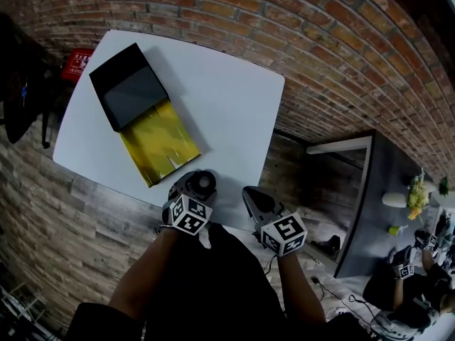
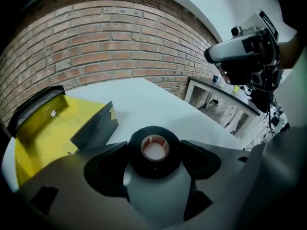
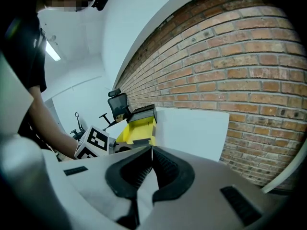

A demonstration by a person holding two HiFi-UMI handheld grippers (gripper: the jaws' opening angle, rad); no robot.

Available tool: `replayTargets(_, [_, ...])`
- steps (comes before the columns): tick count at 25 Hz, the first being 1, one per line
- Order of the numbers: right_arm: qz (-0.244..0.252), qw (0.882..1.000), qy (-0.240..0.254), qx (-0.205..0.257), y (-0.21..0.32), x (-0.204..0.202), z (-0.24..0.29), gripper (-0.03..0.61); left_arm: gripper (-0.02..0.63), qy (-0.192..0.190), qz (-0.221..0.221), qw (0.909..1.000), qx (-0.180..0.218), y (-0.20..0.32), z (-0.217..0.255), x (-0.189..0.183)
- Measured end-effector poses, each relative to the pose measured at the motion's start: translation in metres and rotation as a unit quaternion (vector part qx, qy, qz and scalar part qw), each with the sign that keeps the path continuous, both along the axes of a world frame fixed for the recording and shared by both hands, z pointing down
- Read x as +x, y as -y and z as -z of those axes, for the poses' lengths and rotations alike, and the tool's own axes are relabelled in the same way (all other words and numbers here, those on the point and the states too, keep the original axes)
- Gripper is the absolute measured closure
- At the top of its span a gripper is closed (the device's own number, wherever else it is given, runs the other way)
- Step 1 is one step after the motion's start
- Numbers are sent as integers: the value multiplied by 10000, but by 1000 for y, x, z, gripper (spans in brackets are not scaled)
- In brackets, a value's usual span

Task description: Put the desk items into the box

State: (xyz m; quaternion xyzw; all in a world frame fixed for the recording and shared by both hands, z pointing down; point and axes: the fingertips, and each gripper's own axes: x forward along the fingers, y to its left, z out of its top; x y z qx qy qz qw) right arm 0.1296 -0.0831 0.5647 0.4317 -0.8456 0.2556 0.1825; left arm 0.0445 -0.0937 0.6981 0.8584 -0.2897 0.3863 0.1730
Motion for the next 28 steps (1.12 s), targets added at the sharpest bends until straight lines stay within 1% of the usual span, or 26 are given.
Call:
replayTargets(3, [-4, 10000, 14, -16, -2, 1, -1, 557, 264, -59, 30, 10000, -22, -1, 0, 0])
replayTargets(6, [-5, 10000, 27, 10, 0, 1, -1, 557, 268, -200, 90, 9997, -44, 0, 4, 0])
replayTargets(10, [31, 10000, 48, -6, 0, -1, -1, 557, 270, -316, 156, 9994, -9, 3, 13, -1])
replayTargets(17, [123, 9998, 131, 93, 7, -8, 2, 557, 272, -515, 276, 9982, 104, 7, 32, -4])
replayTargets(22, [231, 9994, 189, 168, 12, -16, 7, 557, 273, -760, 380, 9960, 261, 11, 59, -6])
replayTargets(28, [418, 9984, 261, 280, 20, -32, 11, 557, 275, -1015, 606, 9914, 564, 23, 94, -18])
